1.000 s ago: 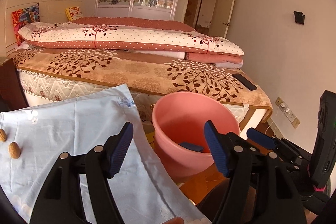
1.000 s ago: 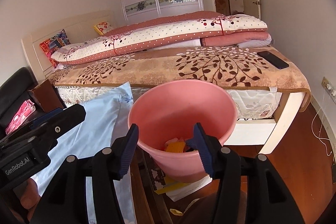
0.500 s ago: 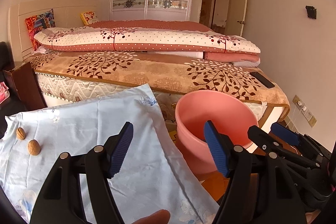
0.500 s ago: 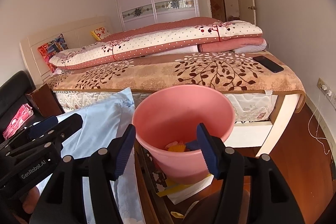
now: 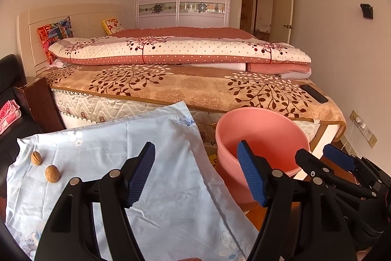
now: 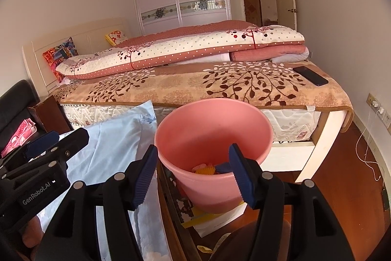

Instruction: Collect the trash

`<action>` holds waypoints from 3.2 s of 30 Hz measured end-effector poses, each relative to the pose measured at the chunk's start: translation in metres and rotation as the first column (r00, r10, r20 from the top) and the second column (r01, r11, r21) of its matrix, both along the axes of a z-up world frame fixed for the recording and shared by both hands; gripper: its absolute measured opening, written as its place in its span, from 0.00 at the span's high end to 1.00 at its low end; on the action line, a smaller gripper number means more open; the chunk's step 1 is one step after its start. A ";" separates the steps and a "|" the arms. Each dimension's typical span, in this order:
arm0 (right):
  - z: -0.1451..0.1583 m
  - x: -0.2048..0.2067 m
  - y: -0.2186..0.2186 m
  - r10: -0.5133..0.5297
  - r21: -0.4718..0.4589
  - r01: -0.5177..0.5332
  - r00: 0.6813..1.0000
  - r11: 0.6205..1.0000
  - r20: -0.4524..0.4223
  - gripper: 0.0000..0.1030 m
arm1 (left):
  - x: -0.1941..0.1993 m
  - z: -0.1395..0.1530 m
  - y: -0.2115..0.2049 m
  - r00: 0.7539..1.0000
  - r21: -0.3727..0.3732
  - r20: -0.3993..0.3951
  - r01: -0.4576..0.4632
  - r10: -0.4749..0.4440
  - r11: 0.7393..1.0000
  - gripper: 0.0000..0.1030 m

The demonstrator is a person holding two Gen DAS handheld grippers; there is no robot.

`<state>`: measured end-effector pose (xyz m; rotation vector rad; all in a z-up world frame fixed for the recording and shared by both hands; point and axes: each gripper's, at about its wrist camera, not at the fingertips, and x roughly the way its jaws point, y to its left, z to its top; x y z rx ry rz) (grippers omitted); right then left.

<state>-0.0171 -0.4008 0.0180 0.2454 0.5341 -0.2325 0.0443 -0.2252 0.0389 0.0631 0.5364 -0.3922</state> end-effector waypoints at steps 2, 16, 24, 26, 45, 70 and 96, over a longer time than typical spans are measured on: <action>0.000 0.000 0.000 0.000 0.001 0.000 1.000 1.000 0.000 0.42 | 0.000 0.000 0.000 1.000 0.000 -0.001 -0.001 0.001 1.000 0.32; 0.005 -0.005 0.001 0.003 -0.012 -0.003 1.000 1.000 0.012 0.42 | 0.001 0.000 0.002 1.000 -0.006 -0.010 -0.003 0.003 1.000 0.32; 0.007 -0.006 0.002 0.005 -0.016 -0.004 1.000 1.000 0.015 0.42 | 0.001 0.000 0.002 1.000 -0.012 -0.012 -0.002 0.002 1.000 0.32; 0.009 -0.006 0.003 0.007 -0.019 -0.007 1.000 1.000 0.014 0.42 | 0.000 0.000 0.002 1.000 -0.012 -0.014 -0.003 0.003 1.000 0.32; 0.005 -0.005 0.004 0.011 -0.015 -0.011 1.000 1.000 0.003 0.42 | -0.002 -0.003 0.004 1.000 -0.014 -0.020 -0.001 0.001 1.000 0.32; -0.002 -0.003 0.004 0.012 -0.007 -0.012 1.000 1.000 -0.012 0.42 | 0.000 -0.007 0.004 0.999 -0.020 -0.033 -0.003 0.003 1.000 0.32; -0.006 0.001 0.009 0.025 -0.009 -0.025 0.999 1.000 -0.020 0.42 | 0.003 -0.010 0.008 0.999 -0.013 -0.048 -0.018 0.018 1.000 0.32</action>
